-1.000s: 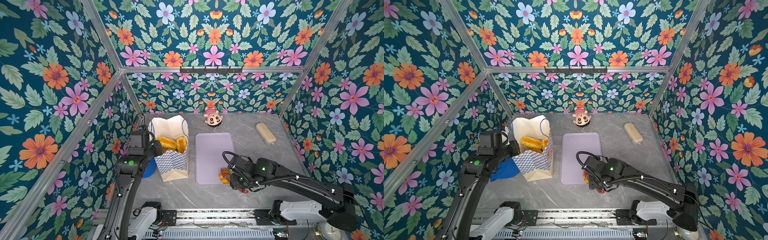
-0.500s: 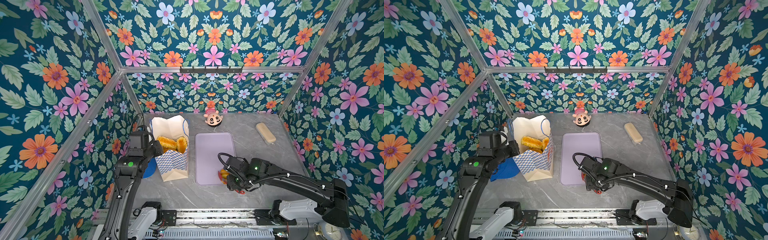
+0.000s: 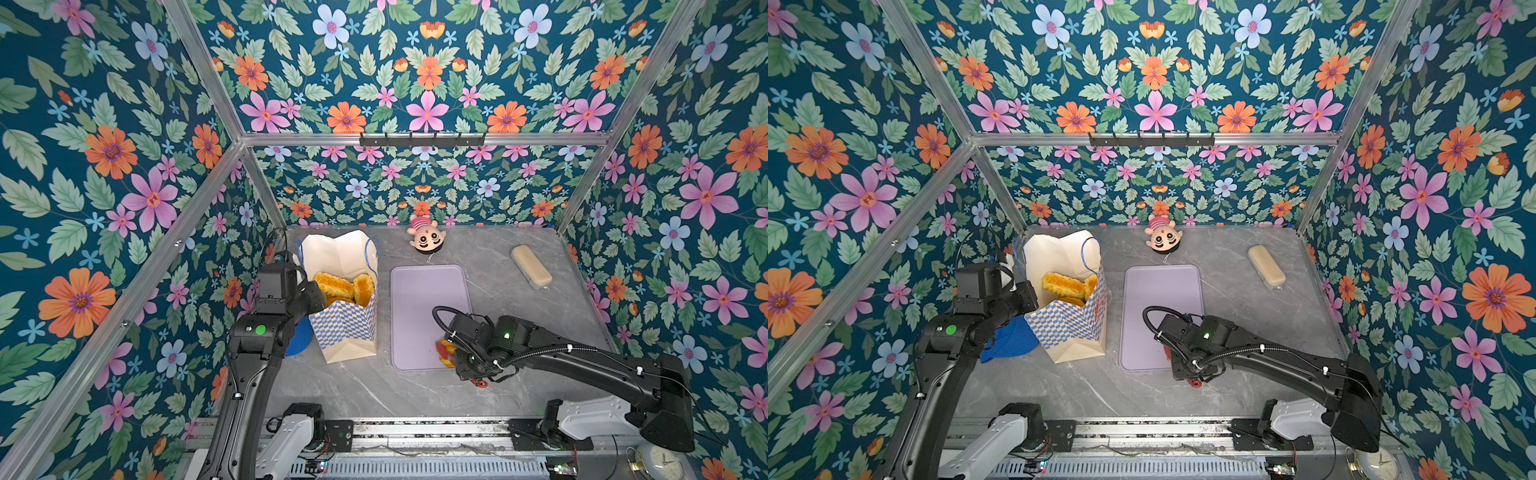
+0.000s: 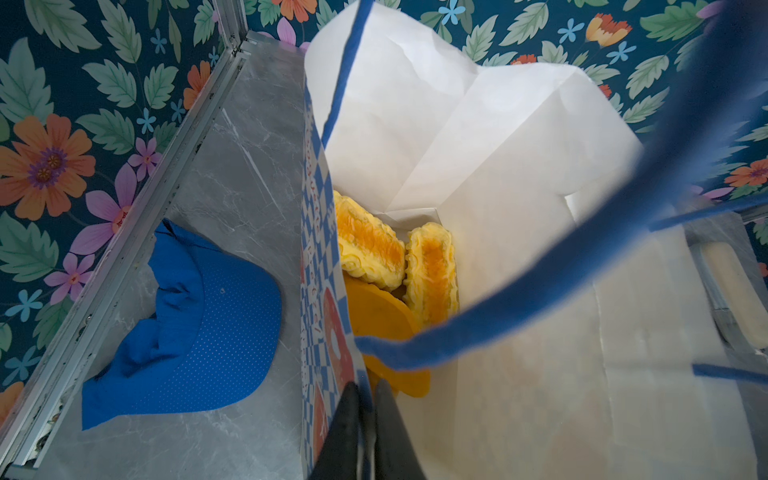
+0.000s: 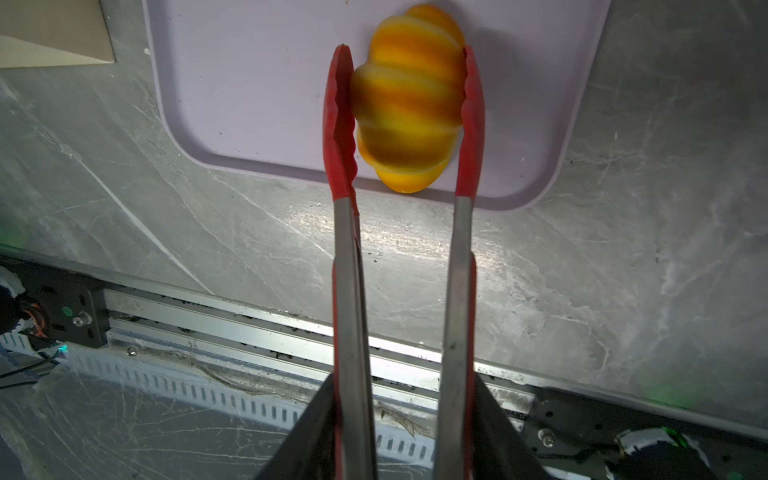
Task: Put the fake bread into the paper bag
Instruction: 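Lower the tongs onto the striped croissant and squeeze it, then lift the striped croissant off the tray with the tongs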
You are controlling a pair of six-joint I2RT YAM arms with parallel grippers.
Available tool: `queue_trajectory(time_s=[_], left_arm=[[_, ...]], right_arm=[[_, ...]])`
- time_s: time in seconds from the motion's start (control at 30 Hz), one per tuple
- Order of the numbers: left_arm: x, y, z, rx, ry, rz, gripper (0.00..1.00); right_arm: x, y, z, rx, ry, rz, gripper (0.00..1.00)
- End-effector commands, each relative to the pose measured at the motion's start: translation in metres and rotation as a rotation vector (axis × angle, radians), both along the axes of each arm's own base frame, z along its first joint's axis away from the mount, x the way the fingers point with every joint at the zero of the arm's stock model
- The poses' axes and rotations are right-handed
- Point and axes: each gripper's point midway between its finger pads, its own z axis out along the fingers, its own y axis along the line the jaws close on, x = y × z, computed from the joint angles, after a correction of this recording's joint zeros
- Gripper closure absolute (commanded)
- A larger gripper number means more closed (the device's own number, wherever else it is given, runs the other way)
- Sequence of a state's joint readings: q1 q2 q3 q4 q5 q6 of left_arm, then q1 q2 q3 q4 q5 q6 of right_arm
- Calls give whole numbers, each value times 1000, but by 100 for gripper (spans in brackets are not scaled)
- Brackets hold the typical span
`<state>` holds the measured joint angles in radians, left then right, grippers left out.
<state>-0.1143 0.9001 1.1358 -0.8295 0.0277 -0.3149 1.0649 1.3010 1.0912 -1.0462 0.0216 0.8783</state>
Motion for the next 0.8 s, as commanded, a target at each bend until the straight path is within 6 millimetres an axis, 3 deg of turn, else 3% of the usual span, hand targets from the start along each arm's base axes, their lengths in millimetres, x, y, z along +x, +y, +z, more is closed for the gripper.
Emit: queue_trajectory(time_s=[0.0,0.1,0.27,0.77], left_arm=[[-2,2,1,3,2,8,87],[-2,3,2,6,-2,12,78],[-1,4,9,9,-18,17,75],[-9,10,6,40,18,39,79]], right_arm=[[8,-5,11,-6,-55,-12,56],[12,-6,24,0,-90,-9,56],[22,-7,44,34,-133,-12,57],[65,-3,140,237,-324,-5,58]])
